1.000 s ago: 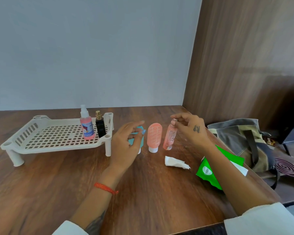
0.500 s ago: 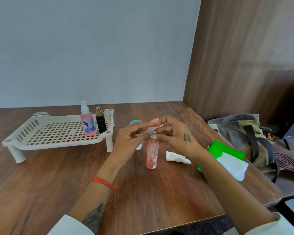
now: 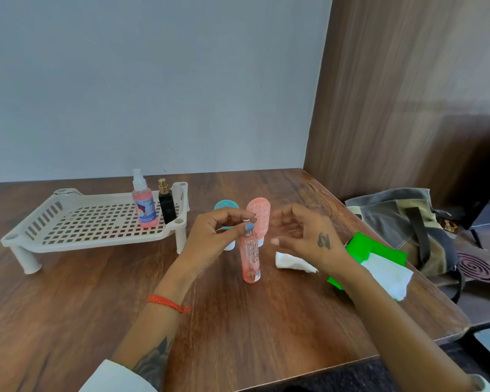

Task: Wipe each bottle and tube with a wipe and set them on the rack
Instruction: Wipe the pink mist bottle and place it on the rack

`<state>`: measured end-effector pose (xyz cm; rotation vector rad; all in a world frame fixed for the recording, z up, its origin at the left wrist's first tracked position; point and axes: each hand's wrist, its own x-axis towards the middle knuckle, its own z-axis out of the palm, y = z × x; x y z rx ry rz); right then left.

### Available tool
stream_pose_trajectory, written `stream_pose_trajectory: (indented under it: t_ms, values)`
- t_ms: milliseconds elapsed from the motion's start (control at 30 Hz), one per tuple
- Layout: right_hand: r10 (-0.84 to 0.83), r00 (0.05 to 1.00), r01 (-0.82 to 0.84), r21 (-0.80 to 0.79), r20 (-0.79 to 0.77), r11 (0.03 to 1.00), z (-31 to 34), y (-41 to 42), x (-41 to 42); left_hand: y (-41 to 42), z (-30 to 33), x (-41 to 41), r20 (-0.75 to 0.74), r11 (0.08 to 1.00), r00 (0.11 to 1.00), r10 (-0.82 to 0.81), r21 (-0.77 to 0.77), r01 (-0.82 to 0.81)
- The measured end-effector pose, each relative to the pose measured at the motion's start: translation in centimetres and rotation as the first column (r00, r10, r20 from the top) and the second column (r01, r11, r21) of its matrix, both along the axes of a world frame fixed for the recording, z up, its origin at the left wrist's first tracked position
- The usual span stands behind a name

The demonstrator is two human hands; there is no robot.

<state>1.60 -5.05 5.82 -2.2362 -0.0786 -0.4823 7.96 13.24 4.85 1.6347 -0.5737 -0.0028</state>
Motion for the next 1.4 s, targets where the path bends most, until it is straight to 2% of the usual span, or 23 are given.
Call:
stream_pose_trajectory:
  t_ms: [67,133,200,267,367,433,500,567,700,933,1000,1133,1267,1333,1400]
  values:
    - [-0.108,0.993,0.092,-0.262,-0.047,0.961,-1.2,-0.9,-0.5,-0.1,0.0,0.0,-0.013,1.0,1.0,0.006,-0.003,-0.006]
    - [-0.16,0.973,0.06,-0.48,-0.169,0.875,-2.5,-1.1,-0.7,-0.3,-0.1,0.0,-0.015,1.0,1.0,0.0,-0.003,0.0]
    - [-0.184,0.949,0.019,-0.538,-0.255,0.843,-3.3,-1.0,-0.7,-0.4,-0.2,-0.1,-0.029,1.0,1.0,0.005,-0.004,-0.005]
    - [-0.193,0.952,0.038,-0.533,-0.238,0.845,-3.7,-1.0,-0.4,-0.4,-0.3,-0.1,-0.047,1.0,0.999,0.018,-0.006,-0.018]
    - [-0.165,0.985,0.131,-0.381,-0.056,0.915,-3.8,-1.1,0.1,-0.3,-0.3,-0.1,-0.059,1.0,0.998,0.03,-0.006,-0.031]
    - [-0.132,0.969,0.178,-0.219,0.209,0.959,-3.5,-0.9,0.5,-0.3,-0.4,0.0,-0.056,0.999,0.997,0.05,0.008,-0.049]
    - [-0.098,0.872,0.192,-0.152,0.479,0.97,-3.3,-0.3,0.9,-0.4,-0.4,0.0,-0.044,0.997,0.996,0.079,0.022,-0.078]
    - [-0.051,0.769,0.176,-0.135,0.638,0.975,-3.4,0.6,1.0,-0.5,-0.5,0.0,-0.027,0.995,0.995,0.101,0.025,-0.1]
    - [0.074,0.694,0.144,-0.239,0.716,0.96,-5.3,2.0,1.0,-0.4,-0.7,-0.1,-0.02,0.991,0.991,0.13,0.012,-0.13]
    - [0.264,0.704,0.129,-0.484,0.66,0.865,-6.3,2.4,1.4,-0.5,-0.8,-0.2,0.002,0.99,0.99,0.138,-0.01,-0.138]
    - [0.25,0.709,0.112,-0.455,0.66,0.883,-6.3,2.4,1.4,-0.5,-0.8,-0.1,0.001,0.991,0.992,0.13,-0.018,-0.129]
    - [0.187,0.72,0.031,-0.3,0.669,0.953,-6.1,2.2,1.5,-0.4,-1.0,0.0,-0.014,0.994,0.994,0.109,-0.027,-0.11]
    - [0.083,0.809,-0.096,-0.009,0.582,0.995,-5.8,2.3,1.9,-0.4,-1.0,0.1,-0.021,0.988,0.988,0.151,-0.018,-0.151]
    - [0.014,0.861,-0.086,0.12,0.508,0.989,-5.7,2.4,2.1,-0.5,-0.9,0.1,-0.03,0.989,0.989,0.146,-0.019,-0.146]
    - [-0.029,0.854,-0.04,0.121,0.519,0.992,-5.8,2.3,2.1,-0.5,-1.0,0.0,-0.036,0.99,0.989,0.141,-0.014,-0.142]
